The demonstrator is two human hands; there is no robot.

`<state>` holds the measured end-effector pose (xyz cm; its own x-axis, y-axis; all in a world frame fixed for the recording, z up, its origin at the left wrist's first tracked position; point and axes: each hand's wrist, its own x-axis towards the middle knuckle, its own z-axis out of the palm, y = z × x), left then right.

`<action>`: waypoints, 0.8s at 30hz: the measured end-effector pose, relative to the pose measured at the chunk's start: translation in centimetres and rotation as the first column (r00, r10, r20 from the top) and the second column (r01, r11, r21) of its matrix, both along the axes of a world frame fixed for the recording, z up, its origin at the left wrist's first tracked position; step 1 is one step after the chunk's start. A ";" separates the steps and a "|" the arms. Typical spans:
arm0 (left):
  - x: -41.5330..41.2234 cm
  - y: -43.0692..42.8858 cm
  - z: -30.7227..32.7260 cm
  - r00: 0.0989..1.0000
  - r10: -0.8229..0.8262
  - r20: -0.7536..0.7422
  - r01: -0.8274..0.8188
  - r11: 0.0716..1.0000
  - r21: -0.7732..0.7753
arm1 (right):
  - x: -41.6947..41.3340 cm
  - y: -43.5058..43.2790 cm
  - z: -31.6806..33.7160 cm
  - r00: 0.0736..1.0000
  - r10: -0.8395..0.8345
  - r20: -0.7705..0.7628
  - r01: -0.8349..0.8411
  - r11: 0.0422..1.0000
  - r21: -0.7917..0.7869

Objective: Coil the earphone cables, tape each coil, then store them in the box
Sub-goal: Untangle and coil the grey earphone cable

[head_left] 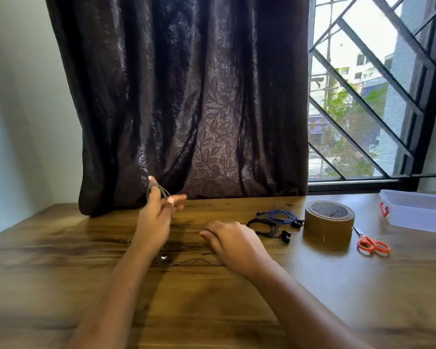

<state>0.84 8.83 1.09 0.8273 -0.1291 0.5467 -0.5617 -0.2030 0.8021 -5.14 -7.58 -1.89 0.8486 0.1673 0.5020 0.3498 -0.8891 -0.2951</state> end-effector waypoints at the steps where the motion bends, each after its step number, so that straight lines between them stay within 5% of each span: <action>1: 0.0 -0.1 -0.2 1.000 0.010 -0.013 -0.008 0.994 0.108 | 0.0 -0.3 0.1 0.999 -0.007 0.052 0.006 1.000 0.018; 3: -0.4 -0.8 -0.6 0.993 -0.039 -0.107 0.065 0.964 0.257 | 0.1 -0.8 0.2 0.985 -0.044 0.169 0.034 0.997 0.062; 7: -1.9 -2.7 -0.3 0.929 -0.252 -0.272 0.325 0.907 0.267 | 0.2 -1.9 0.2 0.931 -0.176 0.320 0.106 0.969 0.223; 14: -4.1 -2.5 1.3 0.662 -0.581 -0.474 0.566 0.802 -0.192 | 0.1 -2.1 0.3 0.914 -0.279 0.295 0.215 0.949 0.232; 21: -4.9 -2.3 1.9 0.547 -0.633 -0.548 0.632 0.742 -0.226 | 0.2 -2.4 0.1 0.938 -0.268 0.220 0.197 0.934 0.299; 24: -4.8 -2.0 2.1 0.468 -0.740 -0.483 0.657 0.657 -0.371 | 0.3 -2.4 -0.1 0.955 -0.247 0.167 0.178 0.921 0.348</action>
